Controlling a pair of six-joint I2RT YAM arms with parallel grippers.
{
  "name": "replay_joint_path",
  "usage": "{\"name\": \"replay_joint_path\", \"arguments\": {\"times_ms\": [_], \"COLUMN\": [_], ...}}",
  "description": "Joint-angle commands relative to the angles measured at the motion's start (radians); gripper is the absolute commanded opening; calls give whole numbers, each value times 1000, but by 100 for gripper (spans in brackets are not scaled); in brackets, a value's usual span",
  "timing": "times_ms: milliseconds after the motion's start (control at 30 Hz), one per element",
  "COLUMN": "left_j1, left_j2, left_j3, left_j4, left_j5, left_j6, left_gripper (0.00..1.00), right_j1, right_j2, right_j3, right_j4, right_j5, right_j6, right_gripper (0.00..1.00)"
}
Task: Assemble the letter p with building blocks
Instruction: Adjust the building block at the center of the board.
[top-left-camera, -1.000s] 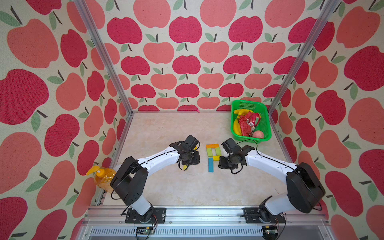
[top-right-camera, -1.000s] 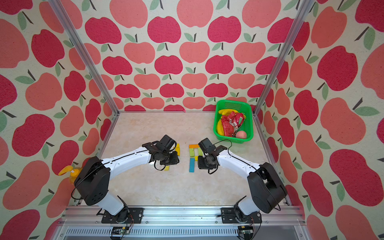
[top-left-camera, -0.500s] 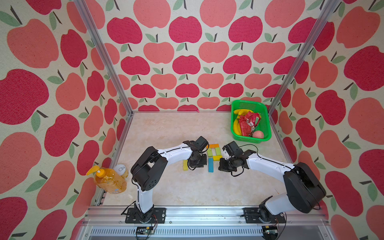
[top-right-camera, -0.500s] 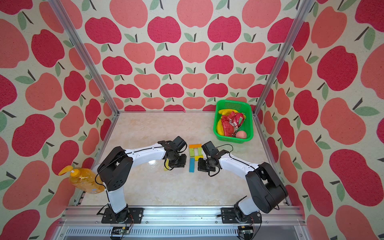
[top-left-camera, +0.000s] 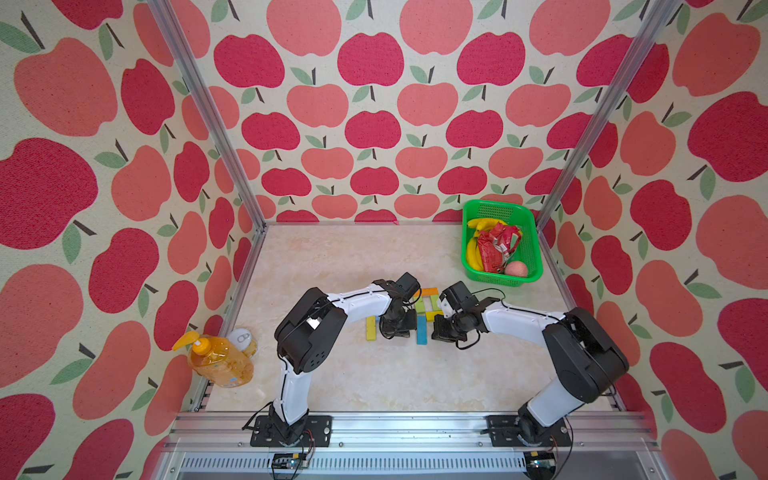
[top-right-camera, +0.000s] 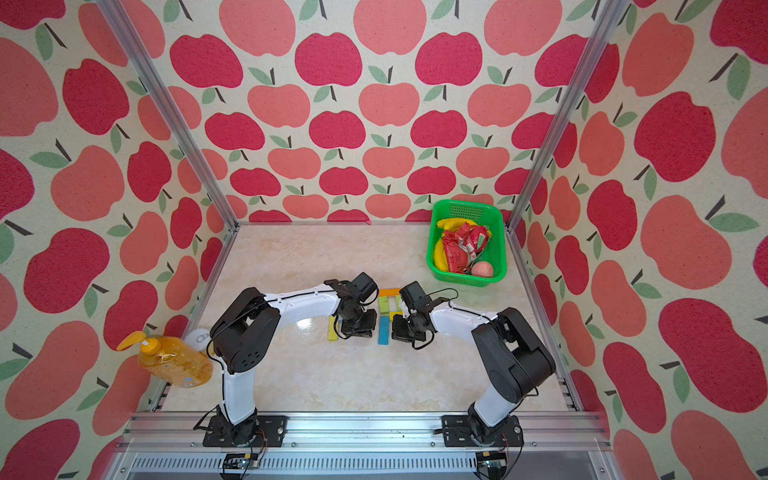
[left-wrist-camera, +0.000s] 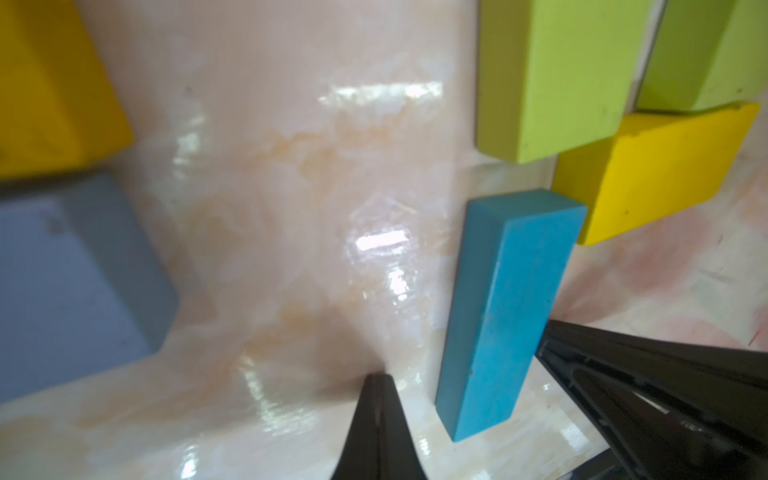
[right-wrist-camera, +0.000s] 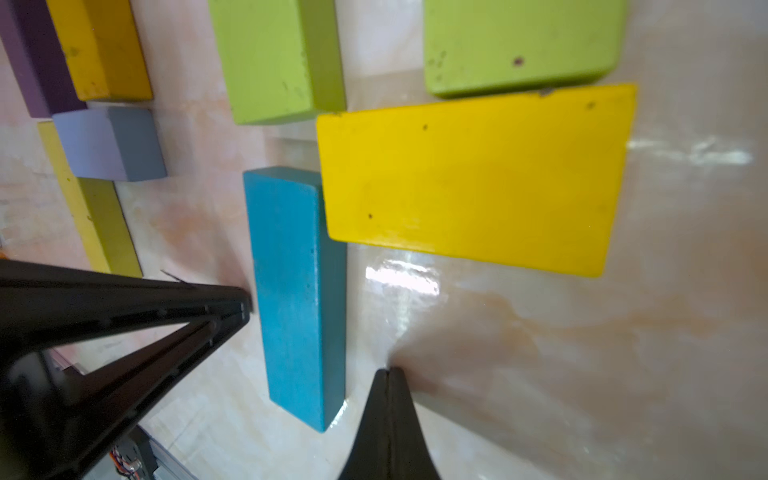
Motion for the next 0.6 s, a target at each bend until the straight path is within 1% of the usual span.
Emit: {"name": "replay_joint_path", "arguments": {"times_ms": [0, 567], "left_j1": [-3, 3], "left_j2": [39, 74], "left_j3": [26, 50], "left_j4": [-7, 4], "left_j5": [25, 49], "left_j6": [22, 28], "left_gripper": [0, 0], "right_j1": [-8, -9], "right_j2": [39, 86], "right_j3": [31, 84], "right_j4": [-7, -18], "right_j5": [-2, -4], "right_j6": [-12, -15], "right_gripper": [0, 0]}}
